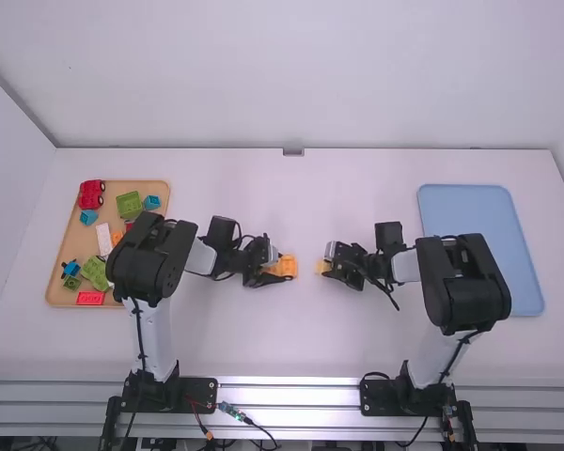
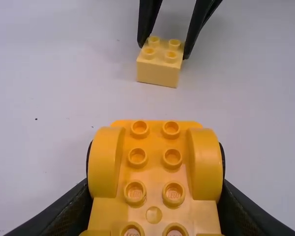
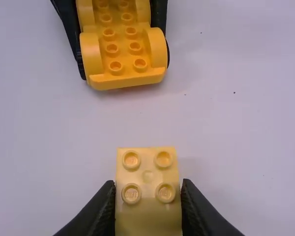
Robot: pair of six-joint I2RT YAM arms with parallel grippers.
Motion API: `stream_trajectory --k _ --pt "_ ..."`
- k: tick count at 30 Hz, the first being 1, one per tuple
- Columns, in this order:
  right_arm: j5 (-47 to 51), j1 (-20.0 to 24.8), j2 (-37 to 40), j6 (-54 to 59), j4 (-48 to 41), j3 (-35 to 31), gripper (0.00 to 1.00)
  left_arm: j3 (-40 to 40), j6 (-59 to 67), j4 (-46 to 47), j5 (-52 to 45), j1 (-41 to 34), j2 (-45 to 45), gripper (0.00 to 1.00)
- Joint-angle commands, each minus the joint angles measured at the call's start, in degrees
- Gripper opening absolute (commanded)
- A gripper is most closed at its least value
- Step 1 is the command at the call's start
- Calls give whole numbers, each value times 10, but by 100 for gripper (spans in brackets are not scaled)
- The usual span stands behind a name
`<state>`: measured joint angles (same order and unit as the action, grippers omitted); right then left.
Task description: Assemble lego blocks to make yellow taxi
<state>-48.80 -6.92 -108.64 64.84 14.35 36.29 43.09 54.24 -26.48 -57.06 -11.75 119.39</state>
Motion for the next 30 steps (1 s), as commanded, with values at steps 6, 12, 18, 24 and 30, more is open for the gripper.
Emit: stream_trajectory --k 6,12,18,24,30 --pt "-10 -28 -5 -35 -4 30 26 -20 5 -5 59 -7 11 31" --pt "-9 -52 21 -28 -58 56 24 -23 5 -10 59 -9 11 30" --pt "-14 -66 75 1 -99 61 21 -17 5 8 82 -10 11 28" --pt "-30 -82 88 -1 -97 61 20 -5 27 41 93 -14 11 25" --pt "-39 -100 88 -2 -81 61 16 -6 39 39 87 -22 11 24"
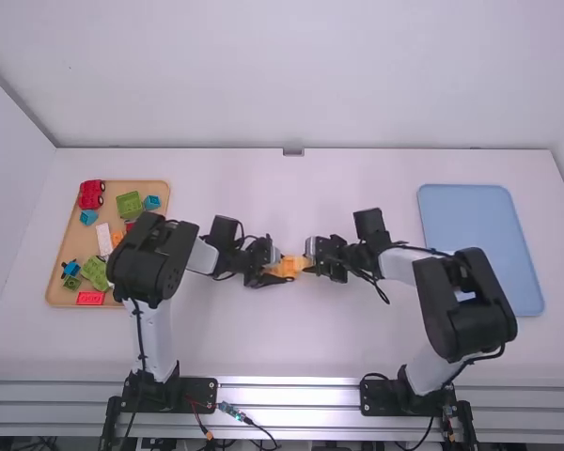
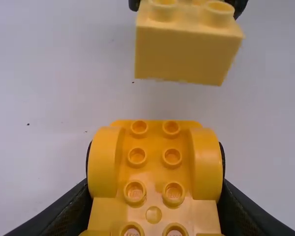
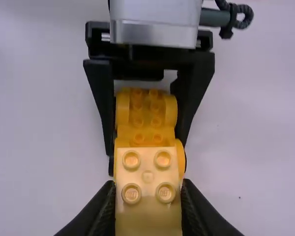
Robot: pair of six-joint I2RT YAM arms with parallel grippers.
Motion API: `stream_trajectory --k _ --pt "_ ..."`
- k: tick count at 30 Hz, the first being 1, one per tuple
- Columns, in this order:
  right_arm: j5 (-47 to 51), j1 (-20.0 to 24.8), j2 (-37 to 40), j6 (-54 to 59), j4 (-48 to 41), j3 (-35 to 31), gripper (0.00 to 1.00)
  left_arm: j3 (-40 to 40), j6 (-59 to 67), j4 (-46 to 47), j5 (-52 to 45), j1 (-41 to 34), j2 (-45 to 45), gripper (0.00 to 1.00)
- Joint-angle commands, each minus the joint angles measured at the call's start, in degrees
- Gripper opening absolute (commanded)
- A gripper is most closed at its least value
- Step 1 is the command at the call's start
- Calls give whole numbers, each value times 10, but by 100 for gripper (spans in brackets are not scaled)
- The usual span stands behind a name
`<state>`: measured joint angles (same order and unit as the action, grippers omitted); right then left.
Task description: Assemble lego blocks to make yellow taxi
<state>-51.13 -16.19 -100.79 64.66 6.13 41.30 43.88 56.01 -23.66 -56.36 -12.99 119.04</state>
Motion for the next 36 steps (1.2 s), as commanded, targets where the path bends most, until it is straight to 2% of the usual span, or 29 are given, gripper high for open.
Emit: stream_trajectory --k 1,10,19,26,28,32,36 --pt "-15 -10 9 -6 6 11 16 -15 18 7 80 -9 14 24" --pt "-14 -31 -31 -63 61 13 17 -32 6 -36 80 -9 14 24" --pt "3 -39 -38 -70 51 21 17 -35 8 -45 80 -9 14 24" --pt "45 -61 -43 -79 52 24 16 -15 9 -4 82 -9 14 22" --pt "51 -63 -59 -93 52 34 16 -8 8 8 82 -9 14 18" --pt "45 -61 -86 -105 49 53 17 -8 8 6 80 -9 14 18" --pt "45 -59 -90 -87 9 68 17 -22 8 -15 83 -9 14 18"
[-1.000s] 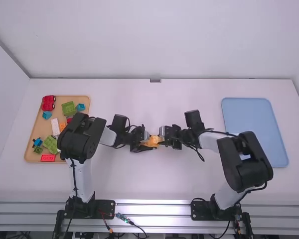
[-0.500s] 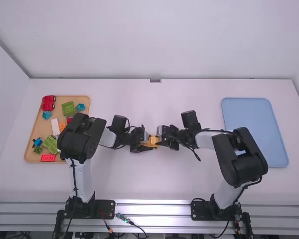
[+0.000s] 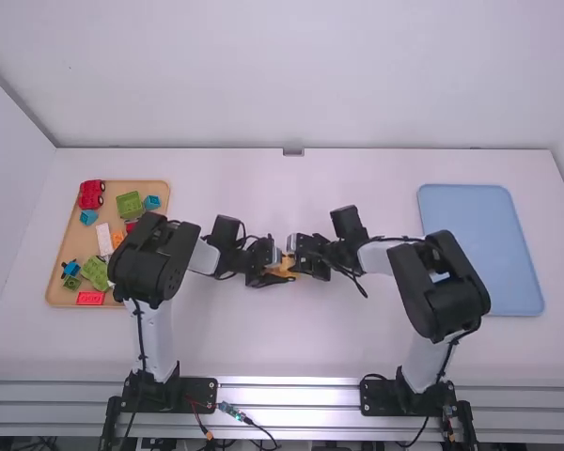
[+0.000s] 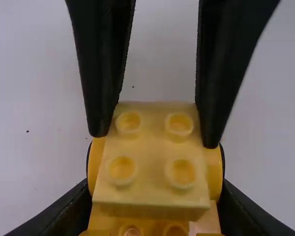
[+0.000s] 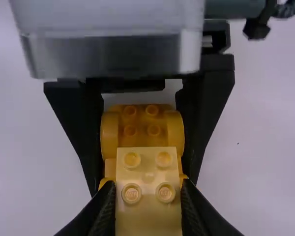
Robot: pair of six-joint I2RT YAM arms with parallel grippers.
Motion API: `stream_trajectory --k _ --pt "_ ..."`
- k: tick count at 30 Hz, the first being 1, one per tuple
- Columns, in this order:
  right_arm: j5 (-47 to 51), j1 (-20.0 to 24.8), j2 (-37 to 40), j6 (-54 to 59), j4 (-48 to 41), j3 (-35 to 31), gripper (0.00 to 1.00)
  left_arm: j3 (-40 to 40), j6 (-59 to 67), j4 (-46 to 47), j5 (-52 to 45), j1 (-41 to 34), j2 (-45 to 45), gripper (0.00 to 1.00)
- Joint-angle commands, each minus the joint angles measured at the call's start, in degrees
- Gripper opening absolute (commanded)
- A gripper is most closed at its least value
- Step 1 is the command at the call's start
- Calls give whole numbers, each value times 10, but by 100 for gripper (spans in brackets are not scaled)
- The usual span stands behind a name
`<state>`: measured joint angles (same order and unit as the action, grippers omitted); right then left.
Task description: Assemble lego blocks to make yellow taxi
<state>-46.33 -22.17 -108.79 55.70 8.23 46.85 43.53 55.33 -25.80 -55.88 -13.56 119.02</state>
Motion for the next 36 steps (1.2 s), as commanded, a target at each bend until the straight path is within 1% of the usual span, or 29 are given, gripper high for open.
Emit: stream_trajectory --k 1,3,6,10,13,17,18,22,23,25,26,28,29,31,34,36 --pt "-2 -1 -10 2 -24 19 17 -23 15 -4 81 -4 15 18" --pt "3 1 -10 3 -39 25 17 -28 11 -16 89 -3 15 18" --pt "-3 0 -10 34 -57 27 16 -37 -2 -37 96 -4 15 18" --pt "-3 0 -10 37 -54 22 16 -39 0 -40 96 -4 15 19" --pt "-2 0 -10 24 -31 14 17 -35 0 -33 90 -3 15 19" --pt "-3 0 -10 11 -9 5 24 -21 0 -9 90 -4 15 19" --pt "-2 0 -10 11 -6 2 27 -15 0 4 90 -4 15 19" --pt "-3 0 -10 11 -8 2 31 -5 12 27 90 -4 15 17" --pt "-1 0 -10 11 -8 2 34 -1 15 34 90 -4 15 16" --pt "-1 0 -10 11 -8 2 35 1 15 39 90 -4 15 16" --pt "-2 0 -10 11 -9 2 38 2 15 42 90 -4 15 16" --pt "-1 0 -10 11 -10 2 39 3 15 44 90 -4 15 16" --pt "-2 0 -10 11 -12 3 44 3 15 42 90 -4 15 16" --pt "-1 0 -10 11 -14 4 46 -1 15 35 91 -4 15 15" --pt "-2 0 -10 11 -10 3 57 -11 15 17 92 -3 15 16" --pt "-6 0 -9 11 -9 5 58 -21 15 0 92 -3 15 15"
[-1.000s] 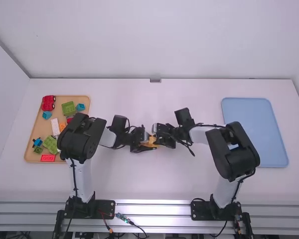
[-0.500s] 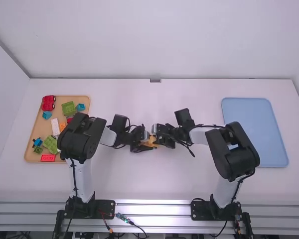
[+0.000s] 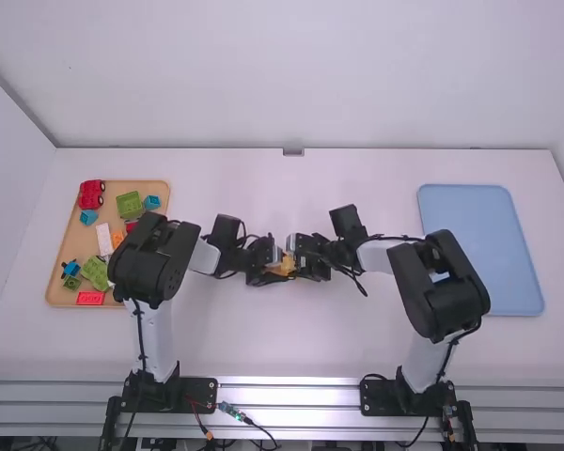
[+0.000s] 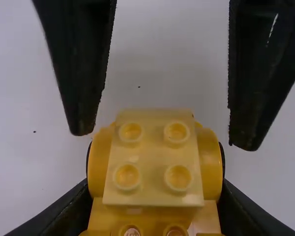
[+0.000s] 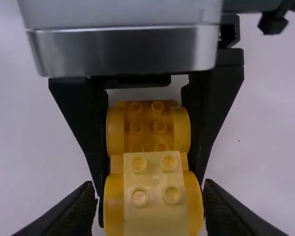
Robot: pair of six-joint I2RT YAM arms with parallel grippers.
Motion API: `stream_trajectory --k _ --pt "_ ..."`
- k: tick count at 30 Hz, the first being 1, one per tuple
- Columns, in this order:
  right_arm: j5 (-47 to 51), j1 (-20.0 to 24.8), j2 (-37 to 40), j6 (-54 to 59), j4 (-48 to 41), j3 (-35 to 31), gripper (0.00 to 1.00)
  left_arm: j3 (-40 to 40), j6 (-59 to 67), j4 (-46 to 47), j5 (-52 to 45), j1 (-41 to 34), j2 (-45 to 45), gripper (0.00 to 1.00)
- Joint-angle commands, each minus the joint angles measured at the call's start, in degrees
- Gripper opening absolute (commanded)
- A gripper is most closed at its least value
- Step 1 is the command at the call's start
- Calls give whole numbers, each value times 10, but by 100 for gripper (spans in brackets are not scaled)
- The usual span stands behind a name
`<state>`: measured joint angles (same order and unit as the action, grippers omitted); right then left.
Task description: Assemble lego blocks to make yellow taxi
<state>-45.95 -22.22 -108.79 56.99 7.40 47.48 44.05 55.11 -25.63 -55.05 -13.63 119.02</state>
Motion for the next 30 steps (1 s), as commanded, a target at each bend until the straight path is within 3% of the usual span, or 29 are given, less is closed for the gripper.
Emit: stream_trajectory --k 1,4,8,20,24,25,26,30 --pt "-10 1 -9 -2 -1 -1 58 -26 17 -2 84 -2 15 15" --pt "-34 2 -9 3 -3 4 55 -38 17 -23 83 -3 15 14" --pt "-38 1 -9 2 -3 8 41 -48 15 -39 84 -3 15 13" --pt "-112 27 -7 20 -2 13 40 -29 17 7 84 -3 15 11" --pt "-115 34 -7 20 -3 13 24 -17 17 28 84 -3 15 9" --pt "-115 34 -7 19 -4 13 4 -15 17 31 84 -3 15 7" --pt "-114 33 -7 20 -3 12 0 -15 18 31 84 -3 15 7" --pt "-106 22 -15 19 2 12 0 -23 18 19 86 -3 15 8"
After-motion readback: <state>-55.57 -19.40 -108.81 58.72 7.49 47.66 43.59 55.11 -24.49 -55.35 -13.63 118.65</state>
